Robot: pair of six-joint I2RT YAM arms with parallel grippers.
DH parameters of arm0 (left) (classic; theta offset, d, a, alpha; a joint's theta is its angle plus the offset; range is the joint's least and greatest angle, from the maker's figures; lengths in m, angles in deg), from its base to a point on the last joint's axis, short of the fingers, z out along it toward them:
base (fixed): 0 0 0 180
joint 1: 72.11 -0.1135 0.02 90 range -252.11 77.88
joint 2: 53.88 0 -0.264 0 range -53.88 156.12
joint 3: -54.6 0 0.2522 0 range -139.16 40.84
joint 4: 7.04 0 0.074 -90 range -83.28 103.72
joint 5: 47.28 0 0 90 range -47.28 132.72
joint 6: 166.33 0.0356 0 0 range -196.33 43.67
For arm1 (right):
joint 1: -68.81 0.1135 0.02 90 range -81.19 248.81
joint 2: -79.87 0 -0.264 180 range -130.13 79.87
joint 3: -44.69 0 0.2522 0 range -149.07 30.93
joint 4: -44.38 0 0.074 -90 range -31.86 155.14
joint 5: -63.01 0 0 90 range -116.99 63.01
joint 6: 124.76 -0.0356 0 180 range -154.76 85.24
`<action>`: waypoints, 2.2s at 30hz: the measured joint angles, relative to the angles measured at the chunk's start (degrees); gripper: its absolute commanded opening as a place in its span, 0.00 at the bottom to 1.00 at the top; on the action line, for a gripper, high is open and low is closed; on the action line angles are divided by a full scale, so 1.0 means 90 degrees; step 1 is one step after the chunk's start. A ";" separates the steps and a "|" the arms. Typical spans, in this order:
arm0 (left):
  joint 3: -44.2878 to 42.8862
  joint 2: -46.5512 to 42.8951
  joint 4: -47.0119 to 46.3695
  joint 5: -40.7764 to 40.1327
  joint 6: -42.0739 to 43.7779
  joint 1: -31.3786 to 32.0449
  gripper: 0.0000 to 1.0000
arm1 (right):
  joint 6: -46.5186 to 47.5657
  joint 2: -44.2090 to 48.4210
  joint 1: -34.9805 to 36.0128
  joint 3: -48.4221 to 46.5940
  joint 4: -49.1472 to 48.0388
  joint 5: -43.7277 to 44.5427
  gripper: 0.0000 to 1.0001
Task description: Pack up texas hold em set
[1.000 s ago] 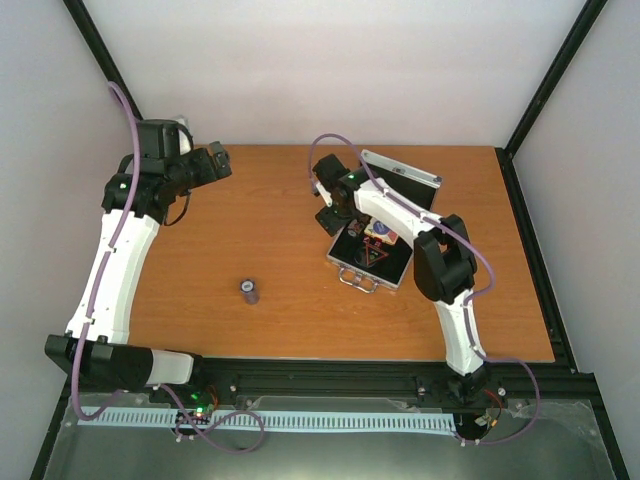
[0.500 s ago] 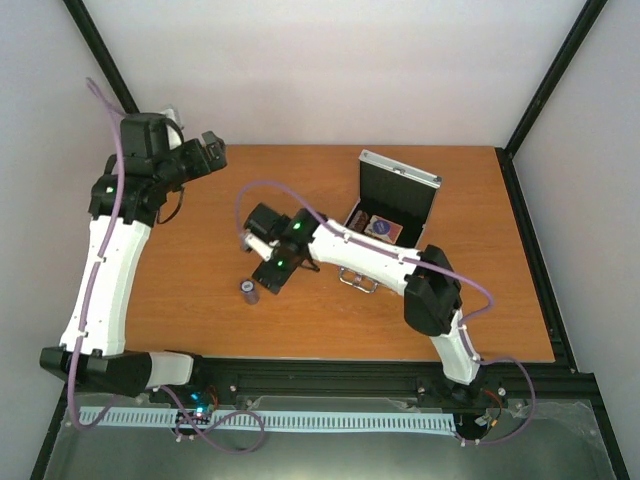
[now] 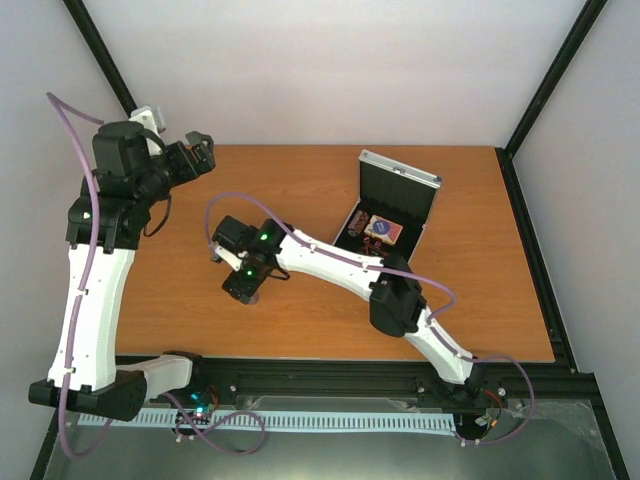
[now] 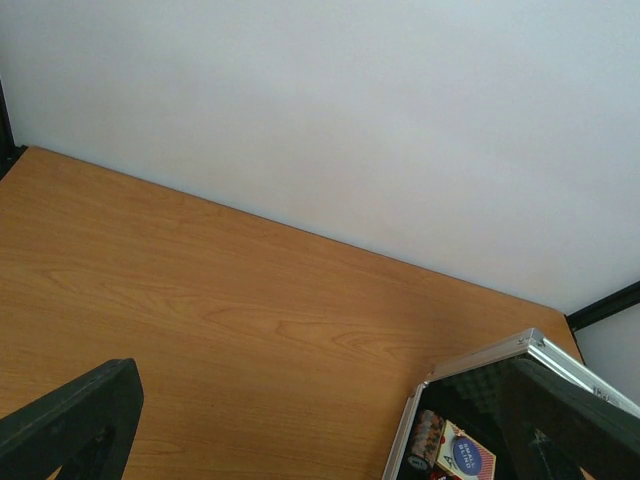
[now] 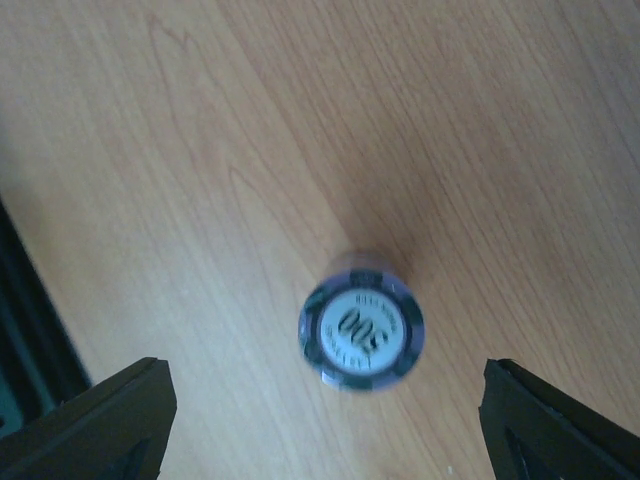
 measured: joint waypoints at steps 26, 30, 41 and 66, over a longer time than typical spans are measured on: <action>0.0398 -0.0007 -0.0024 0.0075 0.0005 0.0000 1.00 | -0.0143 -0.1151 -0.0002 -0.0690 0.0170 0.0459 0.61; 0.0415 -0.0007 -0.0027 0.0078 0.0005 0.0000 1.00 | -0.0109 -0.1234 -0.0002 -0.0690 0.0182 0.0459 0.43; 0.0452 -0.0024 -0.0027 0.0097 0.0005 0.0000 1.00 | 0.0017 -0.1083 -0.0002 -0.0449 0.0172 0.0894 0.14; 0.0801 -0.0129 -0.0121 0.0342 -0.0002 0.0000 1.00 | -0.0886 0.3269 -0.1865 0.4770 0.0221 0.5265 0.10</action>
